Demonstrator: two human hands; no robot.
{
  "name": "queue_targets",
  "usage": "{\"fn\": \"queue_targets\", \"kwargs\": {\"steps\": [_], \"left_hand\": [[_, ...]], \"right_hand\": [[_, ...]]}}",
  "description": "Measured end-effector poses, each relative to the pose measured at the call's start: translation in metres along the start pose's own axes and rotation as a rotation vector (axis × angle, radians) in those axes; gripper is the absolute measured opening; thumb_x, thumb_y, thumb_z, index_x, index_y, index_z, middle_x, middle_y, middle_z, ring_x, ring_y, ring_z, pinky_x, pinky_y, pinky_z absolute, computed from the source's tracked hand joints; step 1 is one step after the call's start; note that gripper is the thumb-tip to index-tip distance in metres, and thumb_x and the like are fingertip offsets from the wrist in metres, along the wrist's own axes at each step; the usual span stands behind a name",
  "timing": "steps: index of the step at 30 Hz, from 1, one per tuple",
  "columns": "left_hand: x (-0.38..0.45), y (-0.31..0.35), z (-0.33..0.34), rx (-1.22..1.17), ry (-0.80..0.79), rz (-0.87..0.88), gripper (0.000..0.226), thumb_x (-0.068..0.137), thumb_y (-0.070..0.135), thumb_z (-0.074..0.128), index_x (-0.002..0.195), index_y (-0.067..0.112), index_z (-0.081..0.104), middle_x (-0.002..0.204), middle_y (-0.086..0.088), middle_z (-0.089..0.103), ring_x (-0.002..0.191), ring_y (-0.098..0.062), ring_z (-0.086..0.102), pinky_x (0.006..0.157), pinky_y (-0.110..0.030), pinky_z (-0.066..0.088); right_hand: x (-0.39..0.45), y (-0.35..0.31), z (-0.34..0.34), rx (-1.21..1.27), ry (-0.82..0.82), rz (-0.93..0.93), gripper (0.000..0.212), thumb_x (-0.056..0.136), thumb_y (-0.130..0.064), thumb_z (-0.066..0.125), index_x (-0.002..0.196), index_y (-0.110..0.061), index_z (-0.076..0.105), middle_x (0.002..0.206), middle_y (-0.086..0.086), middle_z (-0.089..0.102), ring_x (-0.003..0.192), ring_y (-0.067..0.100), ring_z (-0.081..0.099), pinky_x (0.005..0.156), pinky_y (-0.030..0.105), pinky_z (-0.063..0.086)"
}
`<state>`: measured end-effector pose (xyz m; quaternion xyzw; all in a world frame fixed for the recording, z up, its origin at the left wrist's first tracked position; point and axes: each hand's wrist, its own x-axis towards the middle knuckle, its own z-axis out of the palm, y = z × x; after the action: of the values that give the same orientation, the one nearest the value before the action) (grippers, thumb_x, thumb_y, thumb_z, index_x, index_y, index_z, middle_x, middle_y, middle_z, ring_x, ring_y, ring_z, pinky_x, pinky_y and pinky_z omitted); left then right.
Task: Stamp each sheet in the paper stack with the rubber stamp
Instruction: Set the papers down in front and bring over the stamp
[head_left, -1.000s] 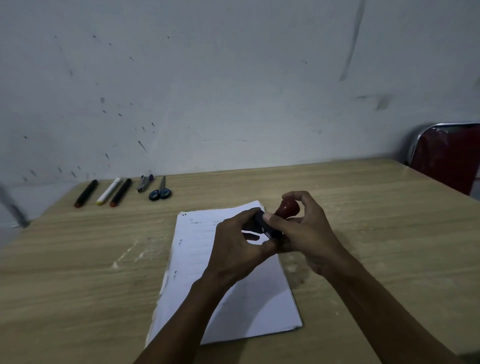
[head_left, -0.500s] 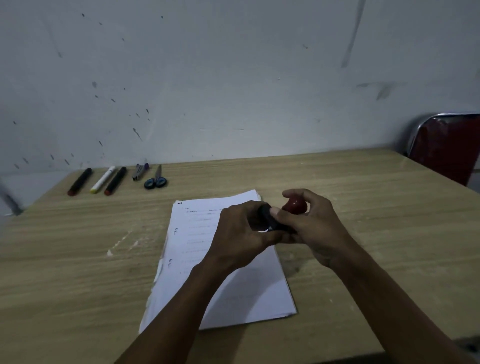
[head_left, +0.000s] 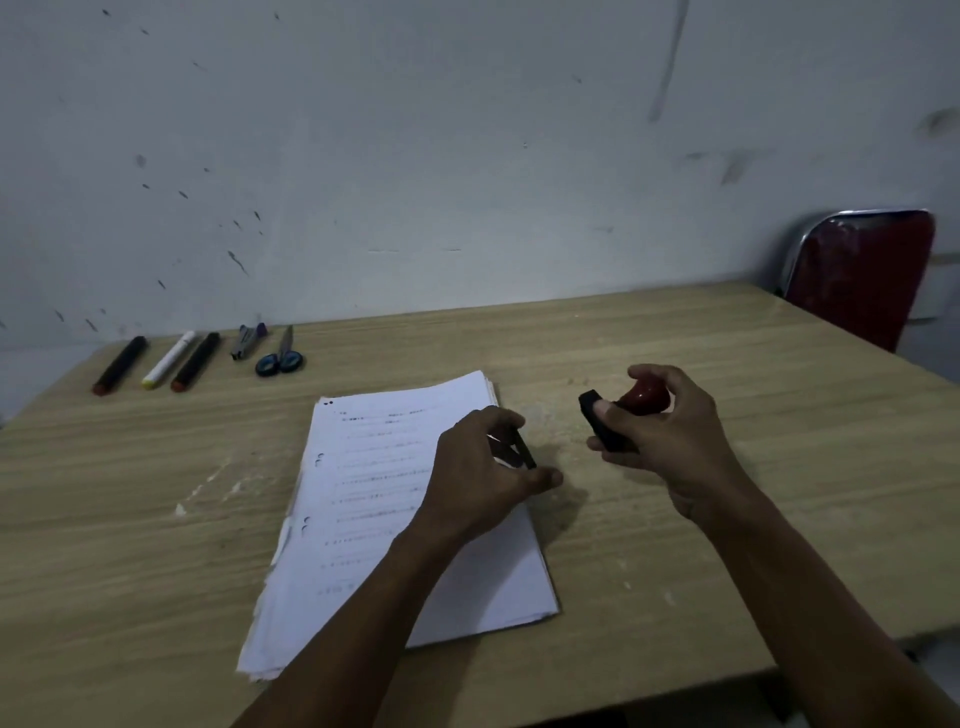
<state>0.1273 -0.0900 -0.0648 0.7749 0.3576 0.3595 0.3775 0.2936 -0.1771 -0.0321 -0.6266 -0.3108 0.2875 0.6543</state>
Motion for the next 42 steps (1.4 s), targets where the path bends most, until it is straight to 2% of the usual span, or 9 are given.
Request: {"fn": "queue_targets", "kwargs": {"steps": [9,13,16,20,29,32,36,39,42], "left_hand": [[0.014,0.011,0.052,0.162,-0.106,0.039,0.078,0.054,0.039,0.091,0.121,0.013,0.061,0.112,-0.003,0.066,0.097,-0.013,0.063,0.087,-0.031,0.054],[0.018,0.011,0.058,0.498,-0.114,0.031,0.065,0.051,0.063,0.082,0.093,0.017,0.066,0.104,-0.002,0.055,0.100,-0.020,0.049,0.080,-0.037,0.047],[0.020,0.009,0.058,0.651,-0.149,-0.038,0.065,0.053,0.074,0.073,0.087,0.019,0.066,0.103,-0.001,0.049,0.104,-0.023,0.038,0.080,-0.037,0.037],[0.021,0.011,0.059,0.626,-0.196,-0.105,0.061,0.056,0.071,0.074,0.088,0.020,0.065,0.102,0.001,0.041,0.105,-0.023,0.033,0.078,-0.037,0.028],[0.014,0.016,0.050,0.559,-0.228,-0.103,0.091,0.054,0.072,0.075,0.128,0.026,0.049,0.127,0.000,0.040,0.120,-0.023,0.030,0.084,-0.038,0.025],[0.012,0.015,0.032,0.504,-0.177,-0.063,0.084,0.054,0.071,0.076,0.124,0.030,0.053,0.127,0.002,0.044,0.122,-0.023,0.033,0.086,-0.039,0.028],[0.009,0.005,-0.012,0.367,-0.098,-0.048,0.075,0.067,0.052,0.079,0.131,0.031,0.049,0.136,0.003,0.044,0.131,-0.020,0.030,0.103,-0.040,0.027],[0.007,-0.013,-0.052,0.321,0.042,-0.049,0.060,0.070,0.045,0.079,0.123,0.030,0.056,0.131,0.003,0.051,0.126,-0.020,0.040,0.106,-0.046,0.033],[0.006,-0.035,-0.082,0.276,0.183,-0.043,0.045,0.073,0.031,0.081,0.113,0.021,0.064,0.117,-0.001,0.059,0.109,-0.017,0.053,0.090,-0.023,0.038]], "right_hand": [[-0.001,0.011,-0.019,-0.156,0.122,-0.069,0.049,0.080,-0.008,0.078,0.121,-0.022,0.054,0.098,0.007,0.063,0.069,0.024,0.074,0.067,0.042,0.061],[0.001,0.010,-0.025,-0.099,0.125,-0.036,0.045,0.082,-0.007,0.076,0.118,-0.021,0.054,0.102,0.008,0.062,0.069,0.025,0.074,0.060,0.036,0.059],[0.004,0.007,-0.026,0.090,0.079,0.041,0.029,0.092,-0.007,0.064,0.116,-0.018,0.053,0.105,0.013,0.063,0.072,0.033,0.074,0.060,0.038,0.058],[0.005,0.004,-0.022,0.283,0.003,0.148,0.013,0.102,-0.011,0.045,0.111,-0.015,0.053,0.105,0.024,0.067,0.078,0.042,0.072,0.069,0.045,0.059],[-0.003,0.004,-0.007,0.384,-0.026,0.149,0.004,0.100,-0.011,0.050,0.102,-0.008,0.050,0.106,0.025,0.064,0.076,0.046,0.071,0.063,0.042,0.061],[-0.008,0.003,0.001,0.485,-0.085,0.213,0.005,0.100,-0.011,0.049,0.101,-0.006,0.051,0.101,0.024,0.066,0.074,0.044,0.071,0.058,0.038,0.060],[-0.017,-0.001,0.010,0.637,-0.195,0.351,0.013,0.098,-0.015,0.050,0.096,-0.004,0.057,0.097,0.022,0.071,0.077,0.036,0.073,0.056,0.032,0.059],[-0.022,-0.001,0.019,0.560,-0.222,0.410,0.016,0.092,-0.023,0.056,0.096,-0.008,0.062,0.088,0.012,0.070,0.064,0.023,0.065,0.044,0.024,0.048],[-0.023,0.005,0.034,0.466,-0.248,0.377,0.015,0.094,-0.022,0.054,0.096,-0.009,0.061,0.083,0.010,0.064,0.051,0.018,0.053,0.039,0.024,0.034]]}}
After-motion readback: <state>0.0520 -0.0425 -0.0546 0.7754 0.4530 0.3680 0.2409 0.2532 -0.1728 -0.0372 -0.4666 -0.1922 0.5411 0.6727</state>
